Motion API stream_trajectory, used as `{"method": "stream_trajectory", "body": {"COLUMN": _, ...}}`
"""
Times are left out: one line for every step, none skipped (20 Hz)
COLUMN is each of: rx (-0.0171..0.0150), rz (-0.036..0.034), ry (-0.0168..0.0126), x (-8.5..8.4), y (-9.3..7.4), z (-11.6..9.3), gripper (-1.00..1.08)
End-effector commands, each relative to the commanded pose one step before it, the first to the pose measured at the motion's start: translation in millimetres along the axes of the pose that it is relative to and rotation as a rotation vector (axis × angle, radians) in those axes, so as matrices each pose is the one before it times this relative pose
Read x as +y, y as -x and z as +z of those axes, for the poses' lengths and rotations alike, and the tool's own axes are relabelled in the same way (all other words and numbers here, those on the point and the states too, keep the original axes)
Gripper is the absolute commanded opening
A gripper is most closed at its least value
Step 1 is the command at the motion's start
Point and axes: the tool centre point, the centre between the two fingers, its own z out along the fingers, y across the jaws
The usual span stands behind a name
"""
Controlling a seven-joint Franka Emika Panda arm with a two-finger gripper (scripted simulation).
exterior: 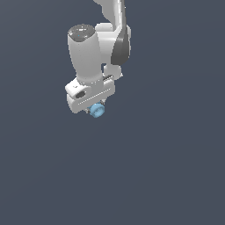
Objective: Pick up the object and move it to a goal position.
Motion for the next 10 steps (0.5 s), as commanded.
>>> {"method": "stream_trajectory", "body": {"rx": -0.00070, "rz": -0.00120, "ry": -0.00133, "x": 8.04, "y": 5.93, "z": -14.97, "gripper": -1.00}}
{"method": "stream_trajectory", "body": {"rx": 0.00000, "rz": 0.00000, "ry": 0.00000, "x": 2.72, "y": 1.71, "z": -4.59, "gripper": -1.00}}
{"method": "stream_trajectory", "body": {"rx": -0.00057, "rz": 0.00070, "ry": 0.00037, "x": 2.61, "y": 1.63, "z": -3.93, "gripper": -1.00}}
{"method": "stream_trajectory", "body": {"rx": 0.00000, "rz": 0.00000, "ry": 0.00000, "x": 2.12, "y": 1.24, "z": -3.44, "gripper": -1.00}}
{"method": "stream_trajectory", "body": {"rx": 0.00000, "rz": 0.00000, "ry": 0.00000, "x": 1.81, "y": 1.03, "z": -2.88, "gripper": -1.00}}
{"method": "stream_trajectory", "body": {"rx": 0.00000, "rz": 0.00000, "ry": 0.00000, "x": 1.49, "y": 0.82, "z": -2.34, "gripper": -1.00}}
{"method": "stream_trajectory", "body": {"rx": -0.00048, "rz": 0.00028, "ry": 0.00041, "x": 1.18, "y": 0.62, "z": -1.79, "gripper": -1.00}}
{"method": "stream_trajectory", "body": {"rx": 0.00000, "rz": 0.00000, "ry": 0.00000, "x": 0.84, "y": 0.44, "z": -1.28, "gripper": -1.00}}
{"method": "stream_trajectory", "body": {"rx": 0.00000, "rz": 0.00000, "ry": 0.00000, "x": 0.51, "y": 0.26, "z": -0.76, "gripper": -1.00}}
{"method": "stream_trajectory", "body": {"rx": 0.00000, "rz": 0.00000, "ry": 0.00000, "x": 0.17, "y": 0.09, "z": -0.25, "gripper": -1.00}}
